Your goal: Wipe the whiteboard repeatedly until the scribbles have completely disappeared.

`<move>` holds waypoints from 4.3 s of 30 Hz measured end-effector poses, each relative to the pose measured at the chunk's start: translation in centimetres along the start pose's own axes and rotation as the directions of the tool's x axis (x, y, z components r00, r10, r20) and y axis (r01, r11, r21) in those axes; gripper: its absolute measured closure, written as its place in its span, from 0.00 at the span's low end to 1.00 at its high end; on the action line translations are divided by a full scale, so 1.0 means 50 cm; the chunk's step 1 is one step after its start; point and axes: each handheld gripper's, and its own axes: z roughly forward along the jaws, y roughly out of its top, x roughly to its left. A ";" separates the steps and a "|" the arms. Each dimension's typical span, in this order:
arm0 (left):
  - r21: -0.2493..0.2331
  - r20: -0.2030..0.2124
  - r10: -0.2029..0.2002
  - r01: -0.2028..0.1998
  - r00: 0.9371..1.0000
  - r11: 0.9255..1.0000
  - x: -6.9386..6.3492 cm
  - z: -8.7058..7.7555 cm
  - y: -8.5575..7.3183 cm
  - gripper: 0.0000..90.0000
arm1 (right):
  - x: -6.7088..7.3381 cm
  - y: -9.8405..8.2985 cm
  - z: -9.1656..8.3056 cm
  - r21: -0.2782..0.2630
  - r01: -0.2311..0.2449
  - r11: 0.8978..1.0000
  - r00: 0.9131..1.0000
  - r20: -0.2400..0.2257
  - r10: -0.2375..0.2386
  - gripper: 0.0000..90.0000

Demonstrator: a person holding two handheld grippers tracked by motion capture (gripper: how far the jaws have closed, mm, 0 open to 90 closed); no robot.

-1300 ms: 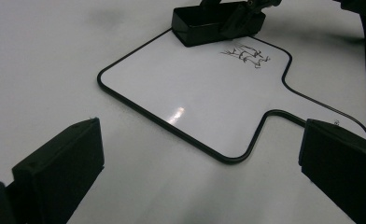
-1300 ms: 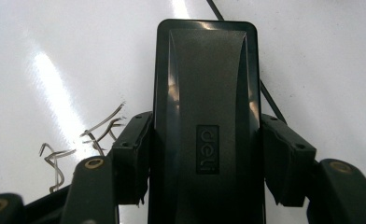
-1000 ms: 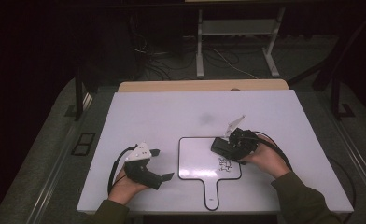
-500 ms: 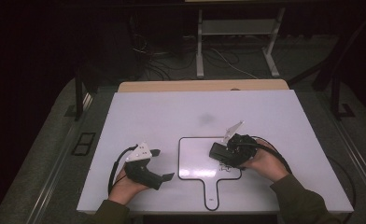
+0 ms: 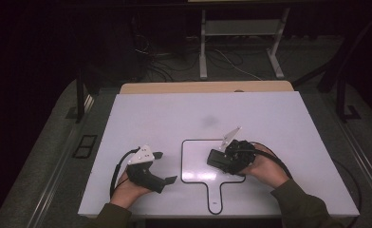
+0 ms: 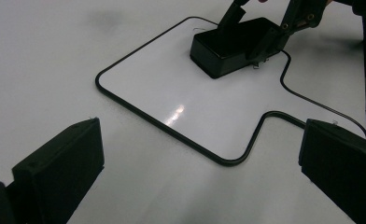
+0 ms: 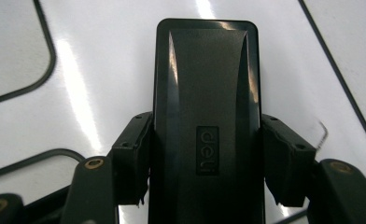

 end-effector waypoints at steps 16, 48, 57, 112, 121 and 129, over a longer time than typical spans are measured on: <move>-0.002 -0.004 0.000 0.000 1.000 1.000 0.001 -0.003 0.000 0.00 | 0.010 -0.016 -0.010 0.010 0.016 1.000 1.000 -0.005 -0.016 0.43; 0.001 -0.001 0.000 0.000 1.000 1.000 -0.001 0.002 0.001 0.00 | 0.033 0.003 -0.002 0.020 0.054 0.998 0.998 -0.022 -0.054 0.43; -0.001 0.000 0.002 -0.002 1.000 1.000 -0.001 0.000 0.001 0.00 | 0.006 -0.016 -0.011 0.024 0.017 1.000 1.000 0.001 -0.017 0.43; 0.007 0.001 0.003 -0.003 1.000 1.000 -0.001 0.005 0.001 0.00 | -0.146 0.003 0.005 0.049 -0.135 0.990 0.985 0.117 0.129 0.43; 0.009 0.003 0.002 -0.002 1.000 1.000 0.001 0.005 0.001 0.00 | -0.162 0.010 0.008 0.061 -0.139 0.988 0.979 0.156 0.128 0.43; 0.005 0.003 0.002 -0.002 1.000 1.000 -0.001 0.007 0.001 0.00 | -0.143 0.017 0.009 0.076 -0.112 0.991 0.984 0.144 0.100 0.43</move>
